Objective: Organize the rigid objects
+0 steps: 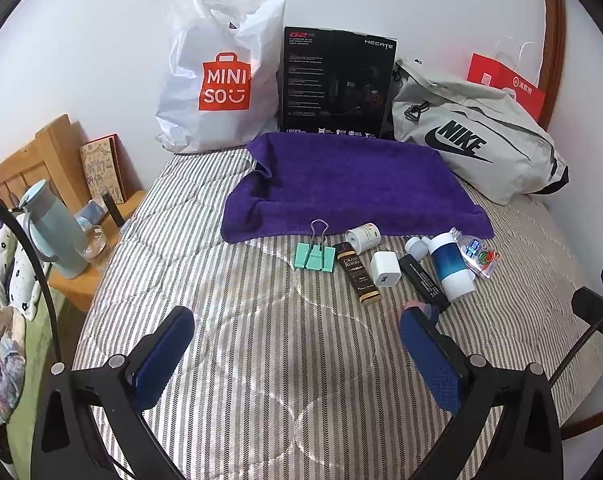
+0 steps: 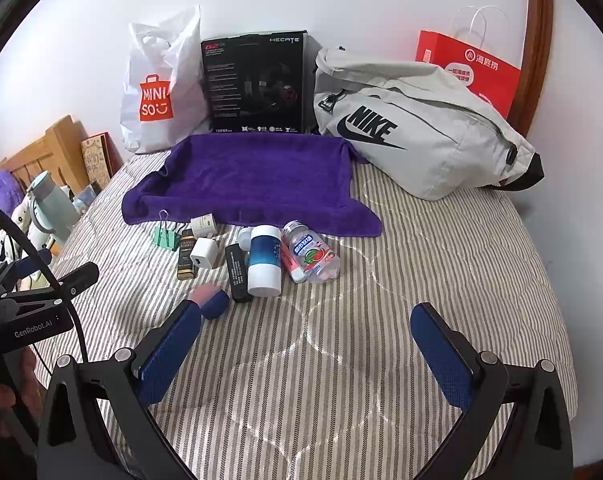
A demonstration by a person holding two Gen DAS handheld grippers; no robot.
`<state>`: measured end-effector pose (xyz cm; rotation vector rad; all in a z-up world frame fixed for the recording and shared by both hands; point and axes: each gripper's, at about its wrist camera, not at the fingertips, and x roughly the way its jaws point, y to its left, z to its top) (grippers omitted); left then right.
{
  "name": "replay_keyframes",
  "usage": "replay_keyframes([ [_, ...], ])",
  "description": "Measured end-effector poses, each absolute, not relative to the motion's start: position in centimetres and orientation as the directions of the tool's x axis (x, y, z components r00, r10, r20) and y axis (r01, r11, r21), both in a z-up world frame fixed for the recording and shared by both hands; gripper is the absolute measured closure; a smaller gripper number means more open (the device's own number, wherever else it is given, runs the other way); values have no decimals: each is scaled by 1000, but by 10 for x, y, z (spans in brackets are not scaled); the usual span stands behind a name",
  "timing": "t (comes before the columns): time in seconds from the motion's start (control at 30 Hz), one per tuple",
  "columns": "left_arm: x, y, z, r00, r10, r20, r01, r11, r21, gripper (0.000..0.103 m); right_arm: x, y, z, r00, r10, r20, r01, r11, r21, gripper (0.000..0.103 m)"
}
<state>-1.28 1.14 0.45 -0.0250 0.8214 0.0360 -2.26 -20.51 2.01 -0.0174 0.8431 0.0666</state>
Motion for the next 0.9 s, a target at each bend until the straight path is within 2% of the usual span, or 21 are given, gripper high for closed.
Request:
replay_keyframes([
  [0.9,-12,14,6,681,26,-732,-44,999,-6,0,-24,-205,24,667,53,-743,-66,998,12,0],
])
